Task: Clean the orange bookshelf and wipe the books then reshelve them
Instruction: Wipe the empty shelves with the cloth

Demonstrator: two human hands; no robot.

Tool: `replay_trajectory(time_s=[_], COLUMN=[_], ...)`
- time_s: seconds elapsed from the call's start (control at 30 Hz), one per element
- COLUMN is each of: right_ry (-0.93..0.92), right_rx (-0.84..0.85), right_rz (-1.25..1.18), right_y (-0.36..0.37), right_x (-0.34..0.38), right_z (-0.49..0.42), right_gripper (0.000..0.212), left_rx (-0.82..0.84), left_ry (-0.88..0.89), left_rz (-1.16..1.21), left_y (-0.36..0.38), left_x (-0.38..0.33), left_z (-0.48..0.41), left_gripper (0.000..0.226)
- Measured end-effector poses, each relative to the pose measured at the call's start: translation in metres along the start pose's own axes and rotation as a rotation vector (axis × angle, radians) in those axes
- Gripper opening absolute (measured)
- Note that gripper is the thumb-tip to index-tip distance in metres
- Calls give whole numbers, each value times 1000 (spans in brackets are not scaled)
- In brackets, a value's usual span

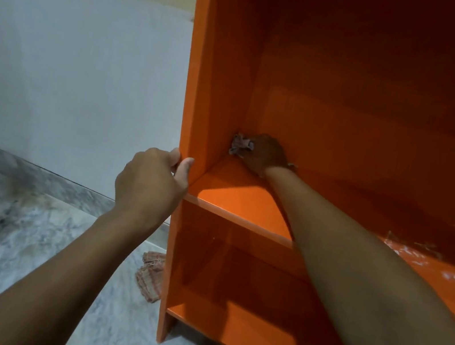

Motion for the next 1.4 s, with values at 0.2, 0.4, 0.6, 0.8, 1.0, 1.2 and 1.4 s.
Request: replay_trajectory(time_s=[0.2, 0.4, 0.6, 0.8, 1.0, 1.2, 1.4], right_ry=[-377, -717, -285, 48, -251, -678, -575], right_rx=[228, 391, 84, 168, 219, 423, 297], right_rz=[-121, -86, -151, 0, -78, -179, -331], right_y=[-20, -41, -91, -28, -7, -28, -88], right_x=[42, 73, 41, 2, 26, 70, 53], right_z=[104, 186, 93, 50, 87, 225, 244], right_gripper=[16, 36, 11, 26, 29, 43, 38], left_rx=[65, 152, 167, 171, 168, 146, 2], left_ry=[-40, -78, -80, -101, -110, -120, -377], left_rz=[37, 93, 65, 45, 23, 58, 324], left_y=[-5, -9, -8, -7, -6, -8, 25], left_x=[-2, 2, -1, -1, 0, -2, -3], left_z=[1, -9, -8, -8, -7, -3, 53], left_gripper=[40, 43, 46, 46, 45, 44, 65])
Point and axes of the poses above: each hand's wrist, its own z-axis away from the middle knuckle, its own y-axis out of the palm, x = y × z, the point moved 4 cm from there along -z, towards the middle knuckle, and after that the axes turned 3 degrees about x, right-handed, at the moved point
